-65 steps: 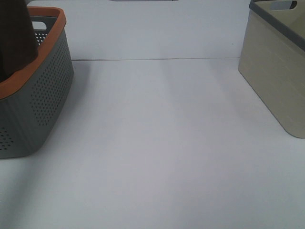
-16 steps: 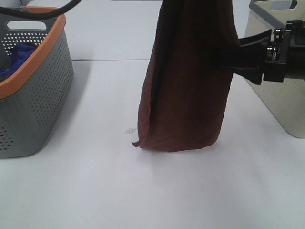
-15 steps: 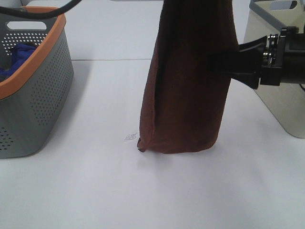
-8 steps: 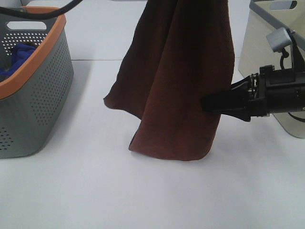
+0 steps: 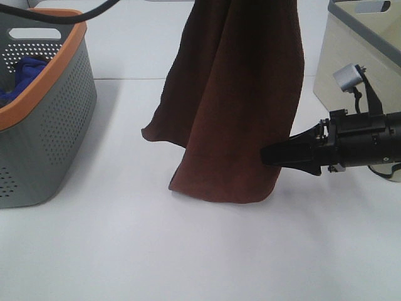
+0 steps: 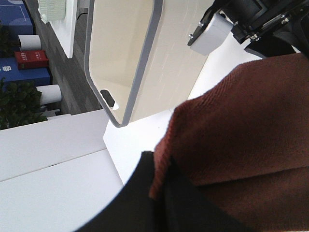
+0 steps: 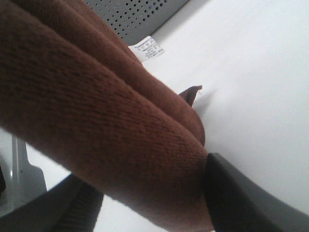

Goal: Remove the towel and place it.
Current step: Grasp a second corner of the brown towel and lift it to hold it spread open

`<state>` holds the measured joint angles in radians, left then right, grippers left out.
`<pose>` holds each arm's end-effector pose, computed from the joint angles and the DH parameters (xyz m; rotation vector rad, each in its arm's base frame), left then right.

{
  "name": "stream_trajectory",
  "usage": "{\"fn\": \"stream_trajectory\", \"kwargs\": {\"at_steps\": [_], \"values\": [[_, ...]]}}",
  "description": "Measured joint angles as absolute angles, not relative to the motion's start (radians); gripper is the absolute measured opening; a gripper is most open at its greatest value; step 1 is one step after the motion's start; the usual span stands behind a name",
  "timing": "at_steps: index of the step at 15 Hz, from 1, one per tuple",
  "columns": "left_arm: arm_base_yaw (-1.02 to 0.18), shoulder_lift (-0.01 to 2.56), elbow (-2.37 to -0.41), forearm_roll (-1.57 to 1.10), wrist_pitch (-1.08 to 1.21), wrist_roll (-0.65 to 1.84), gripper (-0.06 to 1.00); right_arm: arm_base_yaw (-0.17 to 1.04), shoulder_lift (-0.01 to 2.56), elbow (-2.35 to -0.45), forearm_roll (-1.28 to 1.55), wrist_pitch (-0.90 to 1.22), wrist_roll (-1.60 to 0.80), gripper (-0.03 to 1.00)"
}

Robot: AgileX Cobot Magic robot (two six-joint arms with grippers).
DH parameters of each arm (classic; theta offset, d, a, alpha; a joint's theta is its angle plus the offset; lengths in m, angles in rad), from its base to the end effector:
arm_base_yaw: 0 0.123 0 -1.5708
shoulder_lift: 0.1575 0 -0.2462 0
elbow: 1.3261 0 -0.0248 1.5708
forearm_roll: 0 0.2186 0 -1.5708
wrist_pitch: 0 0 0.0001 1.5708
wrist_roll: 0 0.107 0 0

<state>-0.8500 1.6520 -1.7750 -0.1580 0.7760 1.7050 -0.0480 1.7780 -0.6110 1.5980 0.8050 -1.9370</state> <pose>0.2267 -0.2759 0.3756 2.0350 0.6728 0.3195 0.2530 0.0651 0.1076 -0.5917 2.2977 0.8689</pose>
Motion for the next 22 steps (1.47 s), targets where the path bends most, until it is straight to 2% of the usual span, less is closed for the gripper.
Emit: {"fn": "stream_trajectory", "kwargs": {"at_steps": [6, 15, 17, 20, 22], "values": [[-0.85, 1.653, -1.775, -0.156, 0.776, 1.701, 0.0, -0.048, 1.911, -0.613, 1.623, 0.771, -1.959, 0.52], [-0.85, 1.653, -1.775, -0.156, 0.776, 1.696, 0.0, -0.046, 1.919, -0.613, 1.7, 0.746, -1.959, 0.51], [-0.85, 1.656, -1.775, -0.156, 0.776, 1.696, 0.0, -0.014, 1.919, -0.613, 1.704, 0.739, -1.958, 0.46], [-0.85, 1.659, -1.775, -0.156, 0.775, 1.675, 0.0, 0.067, 1.919, -0.613, 1.696, 0.668, -1.96, 0.26], [-0.85, 1.659, -1.775, -0.156, 0.775, 1.67, 0.0, 0.069, 1.918, -0.613, 1.691, 0.657, -1.941, 0.13]]}}
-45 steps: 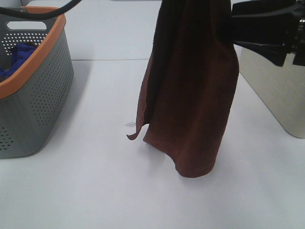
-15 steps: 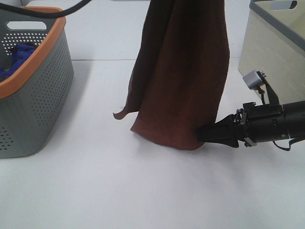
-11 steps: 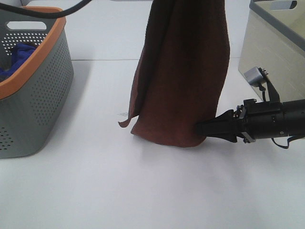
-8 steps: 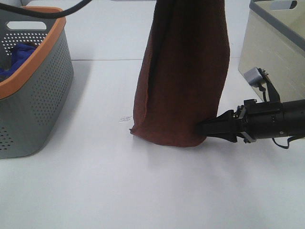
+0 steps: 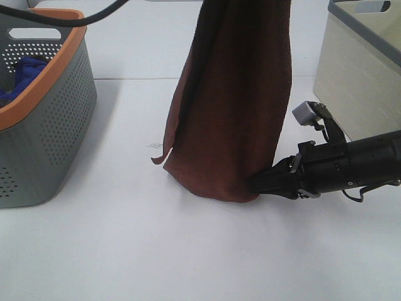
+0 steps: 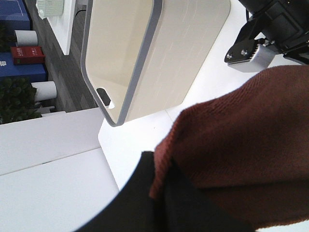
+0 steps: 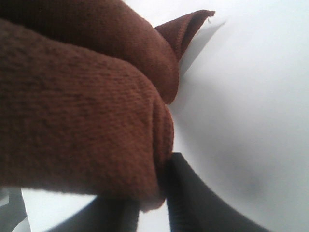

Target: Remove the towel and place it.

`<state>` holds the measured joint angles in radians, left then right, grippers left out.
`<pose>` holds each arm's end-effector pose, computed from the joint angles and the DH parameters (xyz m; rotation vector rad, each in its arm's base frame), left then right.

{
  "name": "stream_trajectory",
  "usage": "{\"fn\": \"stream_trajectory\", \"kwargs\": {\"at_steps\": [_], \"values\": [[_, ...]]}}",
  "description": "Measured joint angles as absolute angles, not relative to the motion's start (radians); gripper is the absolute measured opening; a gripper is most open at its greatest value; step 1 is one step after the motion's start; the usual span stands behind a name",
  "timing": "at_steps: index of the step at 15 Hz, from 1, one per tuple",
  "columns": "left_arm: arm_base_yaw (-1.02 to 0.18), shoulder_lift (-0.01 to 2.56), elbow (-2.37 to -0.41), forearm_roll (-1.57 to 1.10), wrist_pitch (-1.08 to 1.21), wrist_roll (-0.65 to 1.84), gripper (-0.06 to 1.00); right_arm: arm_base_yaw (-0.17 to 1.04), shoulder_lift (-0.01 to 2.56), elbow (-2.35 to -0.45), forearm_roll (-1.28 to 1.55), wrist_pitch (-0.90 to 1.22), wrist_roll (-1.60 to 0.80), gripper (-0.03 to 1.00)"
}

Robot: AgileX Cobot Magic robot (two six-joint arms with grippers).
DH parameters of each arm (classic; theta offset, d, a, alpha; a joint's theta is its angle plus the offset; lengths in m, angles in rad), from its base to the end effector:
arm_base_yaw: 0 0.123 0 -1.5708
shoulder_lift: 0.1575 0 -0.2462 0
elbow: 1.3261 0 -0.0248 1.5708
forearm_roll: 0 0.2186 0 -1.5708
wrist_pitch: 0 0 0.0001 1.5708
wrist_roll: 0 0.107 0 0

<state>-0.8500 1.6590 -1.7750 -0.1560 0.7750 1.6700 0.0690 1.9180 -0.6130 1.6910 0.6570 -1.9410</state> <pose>0.2280 -0.2772 0.3731 2.0269 0.7097 0.2993 0.2494 0.0823 0.0652 -0.5564 2.4855 0.8123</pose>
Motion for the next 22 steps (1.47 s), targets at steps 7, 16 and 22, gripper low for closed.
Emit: {"fn": "stream_trajectory", "kwargs": {"at_steps": [7, 16, 22], "values": [[-0.756, 1.661, -1.775, -0.154, 0.782, 1.406, 0.0, 0.069, 1.524, -0.609, 1.477, 0.523, -1.747, 0.0], [-0.656, 1.661, -1.775, -0.065, 0.848, 1.258, 0.0, 0.069, 1.125, -0.609, 0.889, 0.389, -1.452, 0.0], [-0.656, 1.67, -1.775, -0.04, 0.97, 1.13, 0.0, 0.069, 1.088, -0.609, 0.841, 0.331, -1.429, 0.0]]}}
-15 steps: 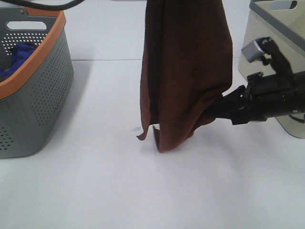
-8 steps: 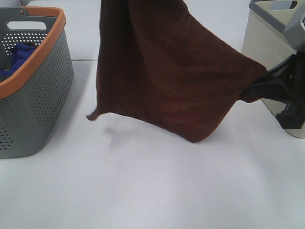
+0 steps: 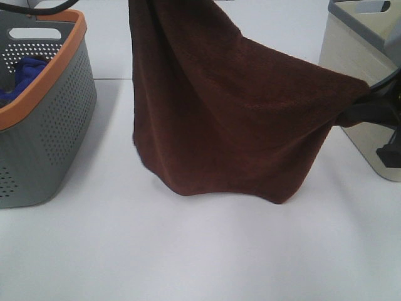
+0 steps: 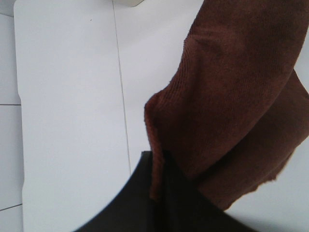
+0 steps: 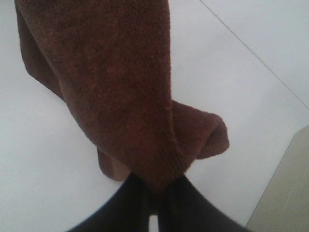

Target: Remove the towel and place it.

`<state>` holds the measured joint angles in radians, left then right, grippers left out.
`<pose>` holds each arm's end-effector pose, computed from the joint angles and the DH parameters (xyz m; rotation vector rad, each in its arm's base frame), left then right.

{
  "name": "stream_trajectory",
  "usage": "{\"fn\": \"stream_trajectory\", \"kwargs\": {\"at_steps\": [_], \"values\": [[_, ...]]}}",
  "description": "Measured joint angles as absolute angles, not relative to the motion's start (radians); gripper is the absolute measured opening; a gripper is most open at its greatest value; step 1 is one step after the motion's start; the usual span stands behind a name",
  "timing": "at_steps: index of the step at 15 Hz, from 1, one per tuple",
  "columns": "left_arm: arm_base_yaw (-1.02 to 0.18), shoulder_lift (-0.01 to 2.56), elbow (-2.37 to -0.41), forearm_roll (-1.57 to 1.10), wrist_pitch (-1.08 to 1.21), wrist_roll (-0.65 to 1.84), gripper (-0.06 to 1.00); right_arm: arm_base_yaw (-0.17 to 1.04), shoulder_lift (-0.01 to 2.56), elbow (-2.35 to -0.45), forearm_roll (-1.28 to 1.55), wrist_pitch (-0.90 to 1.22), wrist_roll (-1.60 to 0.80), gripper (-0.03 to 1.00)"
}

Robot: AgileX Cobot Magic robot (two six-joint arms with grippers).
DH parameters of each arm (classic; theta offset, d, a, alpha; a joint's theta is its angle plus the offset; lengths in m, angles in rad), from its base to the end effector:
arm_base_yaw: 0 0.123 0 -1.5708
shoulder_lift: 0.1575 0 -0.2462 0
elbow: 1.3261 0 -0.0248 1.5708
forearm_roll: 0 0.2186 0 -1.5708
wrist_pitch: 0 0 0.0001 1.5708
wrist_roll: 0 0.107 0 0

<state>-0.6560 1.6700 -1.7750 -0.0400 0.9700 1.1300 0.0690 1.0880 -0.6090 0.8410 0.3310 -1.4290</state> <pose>0.2740 -0.2154 0.3521 1.8280 1.4849 0.1829 0.2151 0.0409 0.2356 -0.8556 1.9912 -0.0457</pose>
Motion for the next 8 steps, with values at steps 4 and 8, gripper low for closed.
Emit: {"fn": "stream_trajectory", "kwargs": {"at_steps": [4, 8], "values": [[-0.656, 1.749, -1.775, 0.026, 0.954, 0.97, 0.0, 0.069, 1.126, -0.619, 0.841, 0.265, -1.435, 0.0], [-0.653, 1.827, -1.775, 0.148, 0.726, 0.809, 0.0, 0.069, 1.297, -0.786, 0.841, 0.224, -1.474, 0.0]]}}
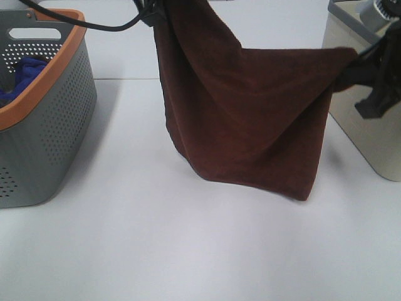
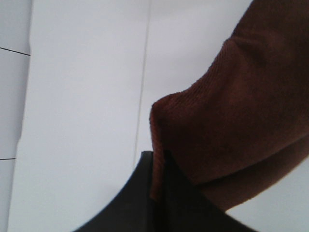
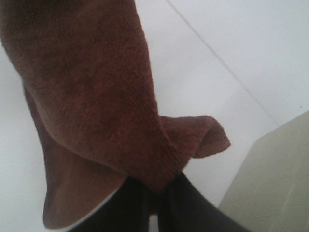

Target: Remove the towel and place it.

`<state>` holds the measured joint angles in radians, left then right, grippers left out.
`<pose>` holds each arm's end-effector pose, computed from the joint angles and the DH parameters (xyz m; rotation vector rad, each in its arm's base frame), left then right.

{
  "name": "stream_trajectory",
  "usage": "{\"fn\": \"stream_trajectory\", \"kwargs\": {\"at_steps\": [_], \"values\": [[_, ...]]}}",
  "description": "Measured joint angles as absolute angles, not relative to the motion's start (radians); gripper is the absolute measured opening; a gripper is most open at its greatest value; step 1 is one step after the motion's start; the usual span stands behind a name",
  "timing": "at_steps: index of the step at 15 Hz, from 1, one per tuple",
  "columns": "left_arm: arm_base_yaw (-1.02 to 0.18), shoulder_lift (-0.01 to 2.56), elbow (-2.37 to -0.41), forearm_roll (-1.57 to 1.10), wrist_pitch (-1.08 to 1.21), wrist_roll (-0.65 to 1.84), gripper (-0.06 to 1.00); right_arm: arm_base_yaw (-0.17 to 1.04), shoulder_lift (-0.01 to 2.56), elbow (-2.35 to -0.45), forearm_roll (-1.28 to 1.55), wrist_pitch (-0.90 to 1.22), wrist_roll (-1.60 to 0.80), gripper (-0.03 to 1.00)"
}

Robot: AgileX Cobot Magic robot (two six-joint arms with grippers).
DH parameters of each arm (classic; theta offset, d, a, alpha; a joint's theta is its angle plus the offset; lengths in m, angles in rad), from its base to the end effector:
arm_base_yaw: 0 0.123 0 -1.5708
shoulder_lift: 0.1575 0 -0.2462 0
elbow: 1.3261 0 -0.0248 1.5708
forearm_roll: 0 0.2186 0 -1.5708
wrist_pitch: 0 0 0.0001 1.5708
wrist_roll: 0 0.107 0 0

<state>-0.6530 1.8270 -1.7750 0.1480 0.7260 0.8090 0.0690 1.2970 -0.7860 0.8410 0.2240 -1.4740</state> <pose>0.3232 -0.2341 0.3134 1.5655 1.6364 0.2530 0.2676 0.0363 0.2429 -0.8387 1.9695 -0.1598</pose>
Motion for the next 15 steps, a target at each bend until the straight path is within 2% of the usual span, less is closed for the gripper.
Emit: {"fn": "stream_trajectory", "kwargs": {"at_steps": [3, 8, 12, 15], "values": [[-0.625, 1.878, -1.775, 0.264, 0.566, 0.707, 0.0, 0.069, 1.455, -0.973, 0.841, 0.208, -1.5, 0.0], [-0.49, 1.983, -1.775, 0.353, 0.214, 0.62, 0.0, 0.069, 1.741, -1.376, 0.843, 0.205, -1.516, 0.0], [-0.521, 2.075, -1.775, 0.355, 0.367, 0.62, 0.0, 0.069, 1.841, -1.379, 0.843, 0.309, -1.51, 0.0], [-0.569, 2.089, -1.775, 0.337, 0.574, 0.62, 0.0, 0.069, 1.847, -1.323, 0.832, 0.515, -1.456, 0.0]]}}
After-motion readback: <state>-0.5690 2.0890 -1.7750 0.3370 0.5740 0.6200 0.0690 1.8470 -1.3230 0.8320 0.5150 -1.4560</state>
